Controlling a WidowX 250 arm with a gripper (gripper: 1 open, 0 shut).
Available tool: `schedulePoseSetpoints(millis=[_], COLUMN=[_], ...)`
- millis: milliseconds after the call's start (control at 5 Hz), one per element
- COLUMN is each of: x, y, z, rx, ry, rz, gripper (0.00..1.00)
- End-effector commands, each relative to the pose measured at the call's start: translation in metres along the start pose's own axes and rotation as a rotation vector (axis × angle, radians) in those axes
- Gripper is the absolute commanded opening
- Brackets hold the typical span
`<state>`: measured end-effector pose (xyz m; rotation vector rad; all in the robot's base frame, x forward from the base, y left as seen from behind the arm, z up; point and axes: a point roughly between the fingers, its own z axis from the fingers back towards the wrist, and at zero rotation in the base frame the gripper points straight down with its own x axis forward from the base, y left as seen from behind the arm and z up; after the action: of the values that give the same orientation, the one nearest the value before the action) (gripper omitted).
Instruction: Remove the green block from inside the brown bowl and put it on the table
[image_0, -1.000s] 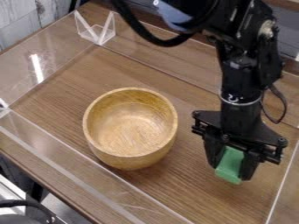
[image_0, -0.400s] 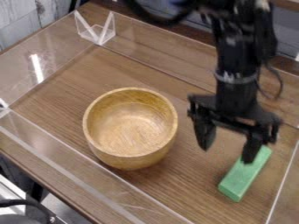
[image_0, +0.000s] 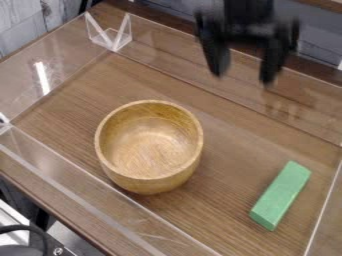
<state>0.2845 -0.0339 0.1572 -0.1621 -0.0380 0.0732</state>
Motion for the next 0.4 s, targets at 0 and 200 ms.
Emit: schedulePoseSetpoints(millis=[0, 200], x=[0.002, -0.005], y=[0.003, -0.01], z=[0.007, -0.005], rx=[0.002, 0.004], ry=[-0.058, -0.064], rz=[-0.007, -0.022], gripper=[1.0, 1.0])
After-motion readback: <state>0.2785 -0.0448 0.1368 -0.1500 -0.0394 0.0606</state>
